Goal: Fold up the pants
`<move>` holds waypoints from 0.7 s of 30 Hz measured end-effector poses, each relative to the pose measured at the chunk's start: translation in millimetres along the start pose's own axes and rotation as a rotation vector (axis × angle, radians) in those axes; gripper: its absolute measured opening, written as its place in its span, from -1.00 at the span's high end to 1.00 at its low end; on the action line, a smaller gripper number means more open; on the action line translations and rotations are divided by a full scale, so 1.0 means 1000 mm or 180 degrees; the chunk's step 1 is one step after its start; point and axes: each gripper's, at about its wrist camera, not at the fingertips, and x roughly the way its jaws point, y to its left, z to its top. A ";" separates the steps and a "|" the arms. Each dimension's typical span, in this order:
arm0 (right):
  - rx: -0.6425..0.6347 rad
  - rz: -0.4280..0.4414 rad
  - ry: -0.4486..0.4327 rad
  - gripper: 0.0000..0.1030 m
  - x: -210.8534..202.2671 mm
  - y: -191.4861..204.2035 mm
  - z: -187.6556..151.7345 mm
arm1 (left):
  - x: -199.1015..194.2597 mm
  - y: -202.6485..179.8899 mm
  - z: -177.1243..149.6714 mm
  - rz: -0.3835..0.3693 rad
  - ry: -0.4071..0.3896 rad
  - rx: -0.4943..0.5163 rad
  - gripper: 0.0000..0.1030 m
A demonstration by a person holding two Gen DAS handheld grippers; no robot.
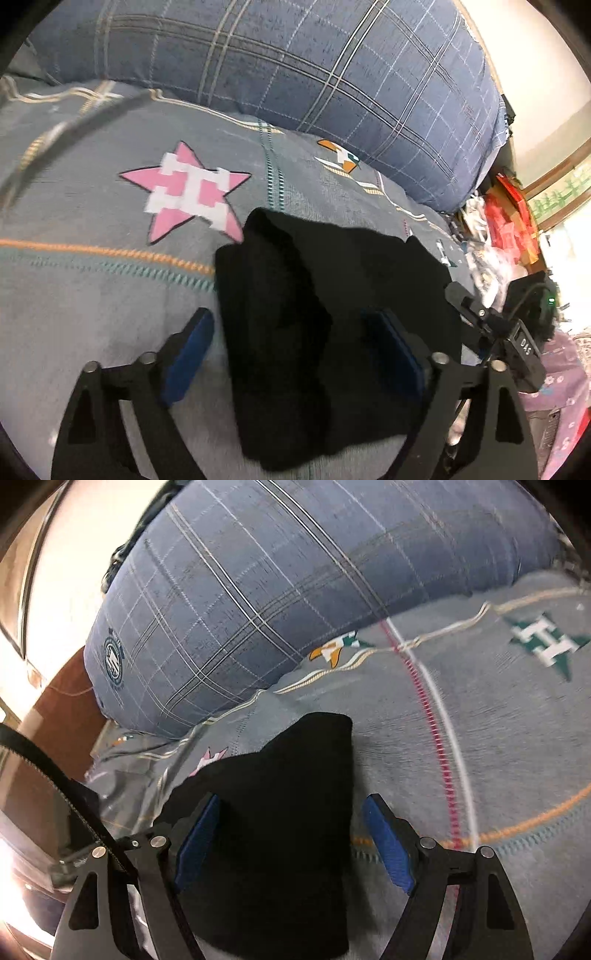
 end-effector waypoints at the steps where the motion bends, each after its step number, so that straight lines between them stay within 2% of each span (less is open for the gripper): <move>1: 0.0048 0.0053 0.0025 -0.64 0.005 -0.003 0.001 | 0.002 -0.002 0.001 -0.0028 -0.0014 0.0021 -0.86; 3: 0.0113 0.0153 0.0084 -0.64 0.013 -0.006 0.001 | 0.010 -0.010 0.001 -0.0017 0.0014 0.0073 -0.93; 5: 0.0202 0.0278 0.0173 -0.63 0.021 -0.007 -0.001 | 0.015 -0.020 -0.001 0.0141 0.0033 0.0205 -0.93; 6: 0.0262 0.0361 0.0195 -0.52 0.023 -0.008 -0.003 | 0.015 -0.025 -0.002 0.0172 0.0041 0.0226 -0.89; 7: 0.0295 0.0383 0.0194 -0.44 0.022 -0.005 -0.004 | 0.013 -0.027 -0.002 0.0159 0.0043 0.0203 -0.73; 8: 0.0274 0.0391 0.0192 -0.37 0.018 -0.001 -0.004 | 0.009 -0.028 -0.003 0.0116 0.0040 0.0167 -0.64; 10: 0.0191 0.0440 0.0181 -0.14 0.007 0.012 -0.003 | -0.006 -0.029 -0.003 -0.0016 -0.0025 0.0078 -0.44; 12: 0.0127 0.0528 0.0149 -0.03 -0.006 0.028 -0.001 | -0.025 -0.030 -0.003 -0.0162 -0.0112 -0.0002 -0.38; 14: -0.0001 0.0612 0.0111 0.00 -0.019 0.051 0.001 | -0.047 -0.036 -0.004 -0.0249 -0.0248 -0.0031 -0.38; 21: -0.0494 0.0923 -0.0058 0.03 -0.057 0.144 0.012 | -0.128 -0.049 0.002 -0.0305 -0.0759 -0.0013 -0.38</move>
